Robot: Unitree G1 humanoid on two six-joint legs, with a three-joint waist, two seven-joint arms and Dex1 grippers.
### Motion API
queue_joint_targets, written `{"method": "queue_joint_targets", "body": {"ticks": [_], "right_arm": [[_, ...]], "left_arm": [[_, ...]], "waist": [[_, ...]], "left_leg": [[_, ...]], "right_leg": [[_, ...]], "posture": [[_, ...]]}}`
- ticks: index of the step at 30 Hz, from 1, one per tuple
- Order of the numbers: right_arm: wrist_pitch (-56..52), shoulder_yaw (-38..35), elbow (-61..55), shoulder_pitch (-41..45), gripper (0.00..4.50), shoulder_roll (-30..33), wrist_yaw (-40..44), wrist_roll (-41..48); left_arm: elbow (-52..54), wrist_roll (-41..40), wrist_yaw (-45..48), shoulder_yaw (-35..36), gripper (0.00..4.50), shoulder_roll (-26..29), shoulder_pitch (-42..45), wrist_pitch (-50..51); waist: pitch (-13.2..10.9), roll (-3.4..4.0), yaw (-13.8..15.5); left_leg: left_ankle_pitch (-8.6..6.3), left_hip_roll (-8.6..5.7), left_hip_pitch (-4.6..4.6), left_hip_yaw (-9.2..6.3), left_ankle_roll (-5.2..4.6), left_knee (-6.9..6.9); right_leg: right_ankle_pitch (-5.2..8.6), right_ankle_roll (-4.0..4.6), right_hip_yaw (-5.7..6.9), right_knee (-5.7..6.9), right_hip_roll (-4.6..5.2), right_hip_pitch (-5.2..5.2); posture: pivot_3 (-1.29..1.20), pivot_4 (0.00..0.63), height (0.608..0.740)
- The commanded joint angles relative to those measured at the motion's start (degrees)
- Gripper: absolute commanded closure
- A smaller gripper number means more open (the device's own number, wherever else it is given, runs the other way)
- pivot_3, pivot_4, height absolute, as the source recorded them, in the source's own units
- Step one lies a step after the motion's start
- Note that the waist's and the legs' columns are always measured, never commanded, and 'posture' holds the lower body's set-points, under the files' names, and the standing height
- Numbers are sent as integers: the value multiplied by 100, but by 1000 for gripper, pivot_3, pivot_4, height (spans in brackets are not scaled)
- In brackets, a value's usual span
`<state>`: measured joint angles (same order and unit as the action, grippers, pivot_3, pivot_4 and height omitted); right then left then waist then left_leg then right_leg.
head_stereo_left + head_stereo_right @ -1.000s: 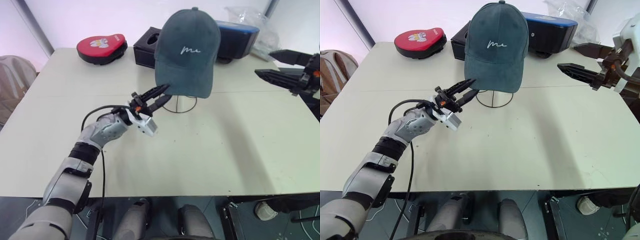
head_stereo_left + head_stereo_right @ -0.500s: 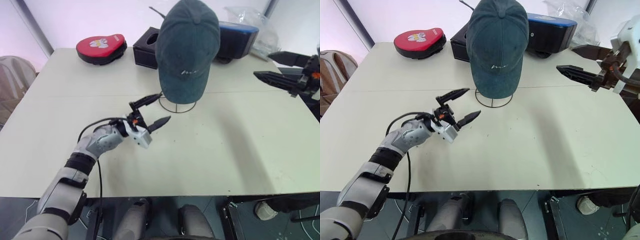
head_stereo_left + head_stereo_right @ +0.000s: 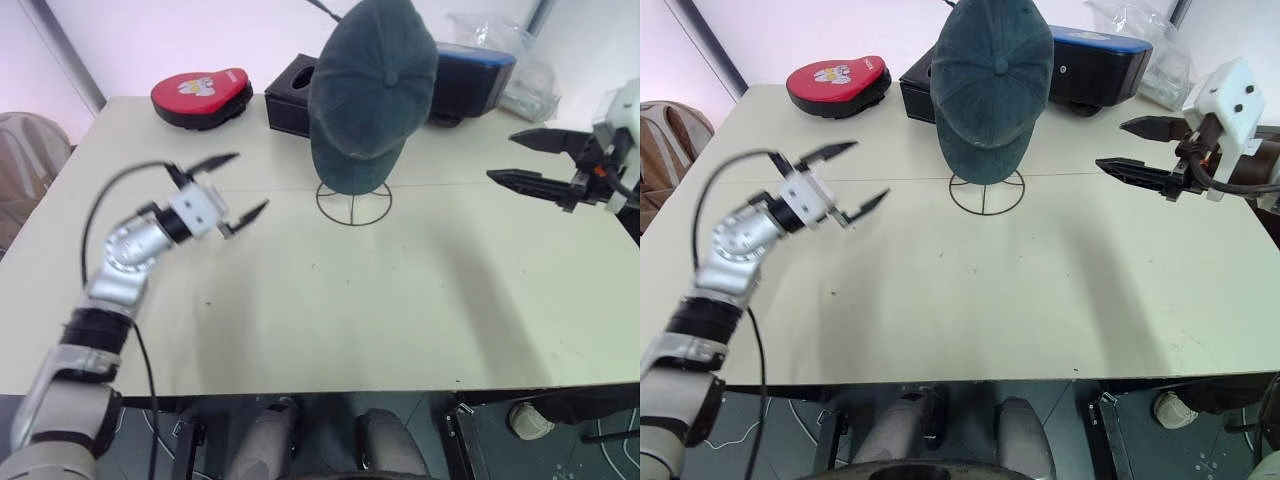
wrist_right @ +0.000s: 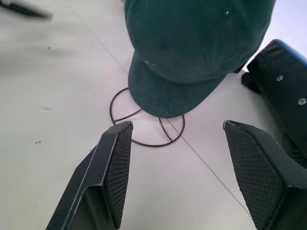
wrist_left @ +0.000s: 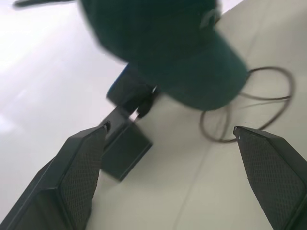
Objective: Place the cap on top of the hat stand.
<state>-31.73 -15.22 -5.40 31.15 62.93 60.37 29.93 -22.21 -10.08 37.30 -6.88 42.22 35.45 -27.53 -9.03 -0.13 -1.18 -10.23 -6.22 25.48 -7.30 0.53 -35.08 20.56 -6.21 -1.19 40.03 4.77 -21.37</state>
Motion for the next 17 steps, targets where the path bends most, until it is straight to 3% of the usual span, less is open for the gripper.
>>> {"method": "queue_joint_targets", "body": {"ticks": [1, 7, 17], "right_arm": [[148, 16, -78, 144, 1432, -31, 35, -27], [181, 221, -213, 114, 1432, -177, 18, -56], [127, 270, -235, 229, 1432, -154, 19, -89]], "left_arm": [[300, -406, 484, 403, 50, 195, 187, 754], [800, -639, 1126, 709, 50, 566, 77, 1846], [1140, -725, 1412, 1068, 50, 464, 139, 2442]], "waist": [[0, 0, -1], [0, 1, -3], [-1, 0, 19]], "left_leg": [[0, 0, -1, 0, -1, 0], [0, 3, 0, 0, 0, 0], [0, 3, 0, -1, 0, 0]], "right_leg": [[0, 0, -1, 0, 0, 0], [0, 0, -3, 0, -3, -1], [0, 0, -2, -1, -1, 0]], "posture": [[0, 150, 740], [0, 150, 740], [0, 150, 740]]}}
